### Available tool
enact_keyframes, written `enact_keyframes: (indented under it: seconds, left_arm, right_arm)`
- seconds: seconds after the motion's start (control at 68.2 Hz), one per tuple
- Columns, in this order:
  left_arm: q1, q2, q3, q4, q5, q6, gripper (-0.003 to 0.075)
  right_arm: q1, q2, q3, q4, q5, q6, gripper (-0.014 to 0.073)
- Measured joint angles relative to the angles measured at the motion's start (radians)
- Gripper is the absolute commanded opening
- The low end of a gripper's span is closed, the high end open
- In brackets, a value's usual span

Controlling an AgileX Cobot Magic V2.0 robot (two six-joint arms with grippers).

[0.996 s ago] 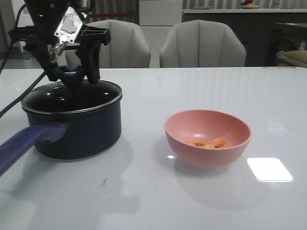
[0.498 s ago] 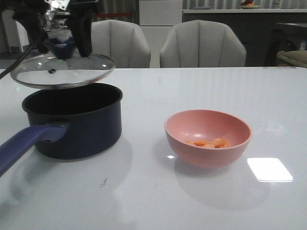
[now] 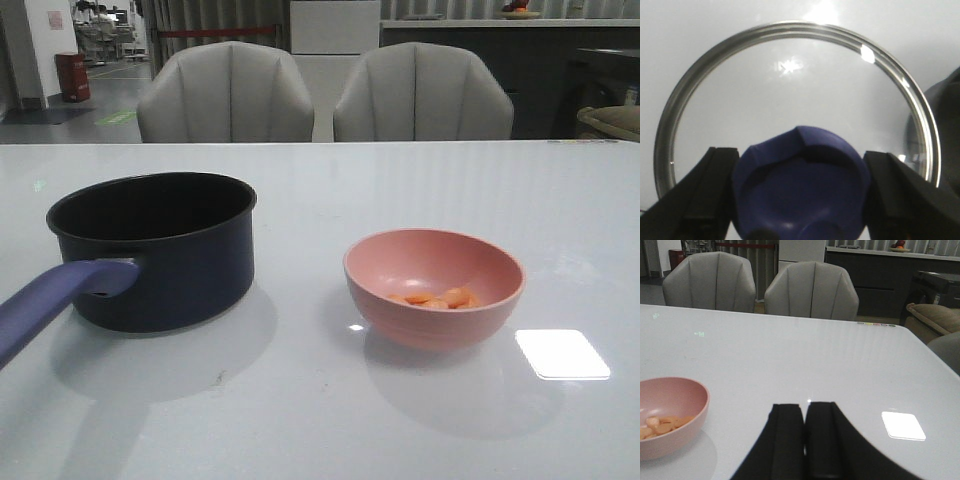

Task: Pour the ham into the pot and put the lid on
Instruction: 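Lift the glass lid off the saucepan with the left gripper and set it aside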

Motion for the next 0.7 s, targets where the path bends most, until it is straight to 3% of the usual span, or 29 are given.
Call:
enact_keyframes:
  seconds: [0.205, 0.557, 0.703]
  left_arm:
    - [0.096, 0.010, 0.128, -0.050, -0.105, 0.047, 0.0280]
    - [0.106, 0.185, 0.188, -0.089, -0.212, 0.087, 0.0287]
    - [0.106, 0.266, 0.188, -0.093, -0.236, 0.101, 0.0361]
  right_arm:
    - [0.000, 0.000, 0.000, 0.000, 0.000, 0.000, 0.0146]
    - [0.000, 0.000, 0.000, 0.000, 0.000, 0.000, 0.0146]
    - [0.000, 0.000, 0.000, 0.000, 0.000, 0.000, 0.0146]
